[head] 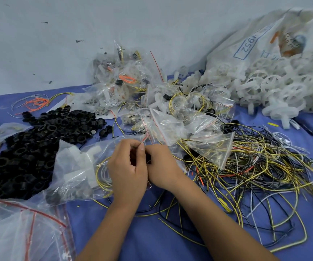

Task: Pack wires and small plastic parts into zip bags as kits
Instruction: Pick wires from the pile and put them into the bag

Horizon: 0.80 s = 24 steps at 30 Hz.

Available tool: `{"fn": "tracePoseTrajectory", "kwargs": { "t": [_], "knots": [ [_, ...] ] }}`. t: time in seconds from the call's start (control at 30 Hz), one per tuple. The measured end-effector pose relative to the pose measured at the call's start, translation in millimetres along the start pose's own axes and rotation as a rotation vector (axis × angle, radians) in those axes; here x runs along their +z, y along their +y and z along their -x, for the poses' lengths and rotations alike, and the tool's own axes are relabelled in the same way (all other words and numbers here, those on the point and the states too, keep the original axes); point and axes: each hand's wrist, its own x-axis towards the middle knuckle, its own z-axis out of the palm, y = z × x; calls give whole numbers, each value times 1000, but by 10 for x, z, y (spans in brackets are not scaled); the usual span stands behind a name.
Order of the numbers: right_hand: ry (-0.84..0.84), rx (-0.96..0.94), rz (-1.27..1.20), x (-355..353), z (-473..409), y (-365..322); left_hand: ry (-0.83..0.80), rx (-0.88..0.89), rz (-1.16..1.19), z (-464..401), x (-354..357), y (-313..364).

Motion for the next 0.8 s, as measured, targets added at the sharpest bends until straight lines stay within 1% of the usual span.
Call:
{"fn": "tracePoseTrajectory", "kwargs": {
  "t": [0.13, 0.23, 0.3, 0.33, 0.37, 0.4, 0.43, 0.47, 0.5, 0.53, 0.57, 0.6, 0.63, 0.7, 0.8],
  "knots": [
    [34, -17, 117, -263, 18, -48, -76, 43, 2, 5, -1, 29],
    [123, 23, 75, -609, 128, -55, -153, 116, -23, 24, -6, 52],
    [260, 102, 50, -886, 256, 10, -190, 156, -27, 39, -1, 65],
    [356, 150, 76, -1025, 326, 69, -201, 176, -30, 44, 3, 72],
    [467, 210, 149, -1156, 385, 144, -209, 194, -32, 47, 1, 73],
    [565, 285, 284, -1281, 438, 230, -218, 208, -29, 52, 7, 78],
    [613, 380, 445, -1371, 482, 308, -228, 218, -25, 58, 11, 82],
    [582, 483, 567, -1419, 512, 368, -238, 225, -23, 66, 18, 89],
    [483, 574, 622, -1412, 516, 406, -243, 231, -25, 74, 23, 99],
    [359, 622, 615, -1356, 494, 413, -241, 242, -29, 79, 24, 105],
    [253, 632, 596, -1277, 462, 407, -239, 256, -34, 85, 31, 116],
    [177, 611, 586, -1181, 412, 395, -239, 268, -38, 91, 34, 122],
    [141, 578, 597, -1093, 343, 368, -241, 277, -40, 96, 34, 127],
    [130, 500, 646, -919, 164, 282, -246, 289, -47, 94, 33, 130],
    [106, 419, 644, -649, -76, 190, -258, 287, -59, 97, 36, 121]
  ]
}}
